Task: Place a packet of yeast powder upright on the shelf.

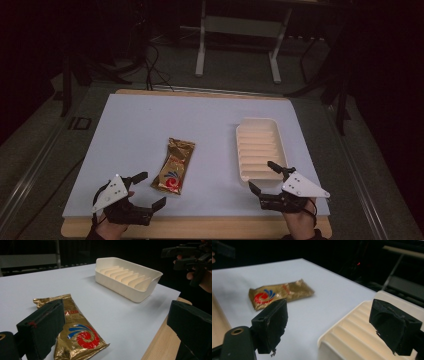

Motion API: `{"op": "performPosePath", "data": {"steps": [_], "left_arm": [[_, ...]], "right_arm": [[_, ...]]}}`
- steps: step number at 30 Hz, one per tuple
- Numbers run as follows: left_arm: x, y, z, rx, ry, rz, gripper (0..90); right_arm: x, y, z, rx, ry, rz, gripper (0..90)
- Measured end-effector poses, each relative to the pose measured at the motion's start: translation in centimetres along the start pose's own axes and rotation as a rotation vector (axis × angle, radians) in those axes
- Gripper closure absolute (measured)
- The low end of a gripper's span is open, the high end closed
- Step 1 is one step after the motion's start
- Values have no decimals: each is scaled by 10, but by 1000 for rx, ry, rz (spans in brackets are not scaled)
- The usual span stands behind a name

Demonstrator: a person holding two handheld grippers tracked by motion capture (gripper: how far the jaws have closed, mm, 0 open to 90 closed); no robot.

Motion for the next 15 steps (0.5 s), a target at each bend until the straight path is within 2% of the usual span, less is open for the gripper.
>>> {"op": "performPosePath", "data": {"steps": [3,6,9,10,15], "left_arm": [[-1,-1,0,-7,4,-9,21],[-1,-2,0,-18,5,-10,12],[0,-3,-1,-44,-6,17,11],[1,-4,-2,-56,-8,25,11],[1,-7,-4,-130,13,23,11]], "right_arm": [[1,0,1,-4,-7,17,213],[1,2,3,4,-11,16,213],[3,4,6,14,-35,-7,179],[5,4,5,13,-40,-8,136],[0,4,3,3,-1,-8,134]]}}
Point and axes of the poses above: each handheld gripper's, and its own axes: z roughly backward along the jaws, y roughly out of its top, x roughly to its right, the point moved 8 cm from there along -z, roughly forward along the jaws, and after that the axes turned 6 degrees about x, right-handed, at the moved point
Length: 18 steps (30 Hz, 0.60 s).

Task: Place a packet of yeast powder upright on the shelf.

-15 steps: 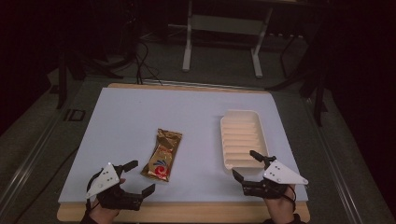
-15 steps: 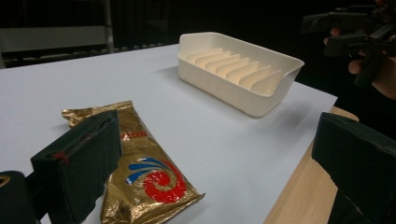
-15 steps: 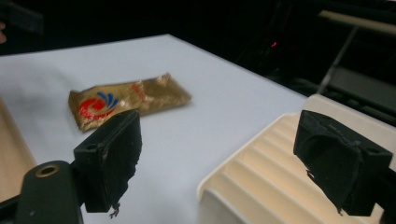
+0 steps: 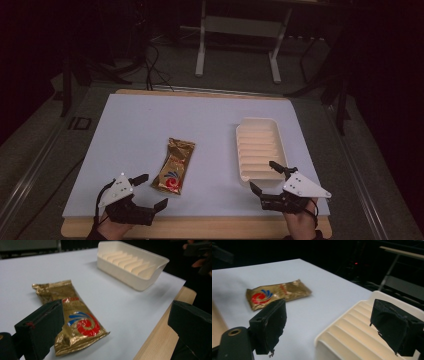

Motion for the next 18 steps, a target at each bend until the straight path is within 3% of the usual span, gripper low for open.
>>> {"op": "performPosePath", "data": {"steps": [4,6,10,18], "left_arm": [[1,6,0,1,-27,13,11],[1,10,0,2,-37,18,11],[1,20,-2,-5,-39,-14,11],[-8,40,-8,-23,-45,-34,11]], "right_arm": [[-8,1,-1,-17,26,1,133],[-11,3,-1,-5,48,-24,124],[-15,6,1,13,73,-47,107],[-14,8,2,15,59,-51,117]]}}
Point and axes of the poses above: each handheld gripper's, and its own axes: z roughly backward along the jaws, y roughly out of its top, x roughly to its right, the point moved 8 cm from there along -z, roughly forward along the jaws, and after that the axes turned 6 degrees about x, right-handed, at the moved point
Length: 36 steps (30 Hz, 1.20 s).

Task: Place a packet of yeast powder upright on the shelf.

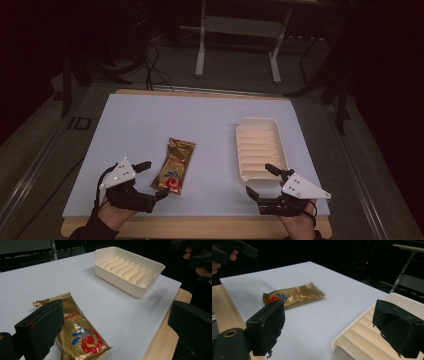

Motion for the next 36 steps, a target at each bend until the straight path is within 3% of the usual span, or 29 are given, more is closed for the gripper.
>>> {"op": "performPosePath", "data": {"steps": [16,36], "left_arm": [[-32,22,-32,-40,28,15,12],[-70,29,-81,-94,72,22,27]], "right_arm": [[2,5,4,11,-19,4,139],[1,3,3,7,-8,0,149]]}}
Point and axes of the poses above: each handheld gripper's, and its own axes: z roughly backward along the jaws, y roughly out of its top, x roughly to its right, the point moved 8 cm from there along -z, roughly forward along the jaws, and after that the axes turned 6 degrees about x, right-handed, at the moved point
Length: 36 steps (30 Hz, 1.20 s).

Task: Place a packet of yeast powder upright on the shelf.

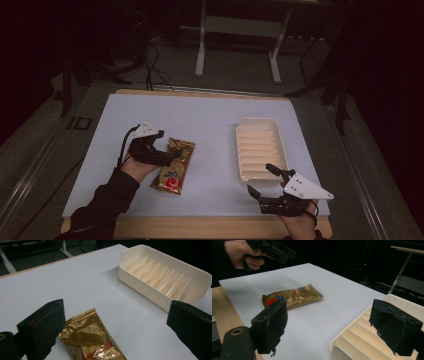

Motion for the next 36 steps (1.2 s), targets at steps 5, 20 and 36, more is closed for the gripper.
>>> {"op": "performPosePath", "data": {"steps": [5,20,36], "left_arm": [[-9,-5,-10,-16,14,17,27],[-43,-20,-47,-64,76,78,77],[-66,-46,-65,-132,109,122,329]], "right_arm": [[-1,0,0,-2,2,2,149],[-1,-4,-3,-11,14,-4,148],[-4,-10,-6,-36,41,-14,152]]}}
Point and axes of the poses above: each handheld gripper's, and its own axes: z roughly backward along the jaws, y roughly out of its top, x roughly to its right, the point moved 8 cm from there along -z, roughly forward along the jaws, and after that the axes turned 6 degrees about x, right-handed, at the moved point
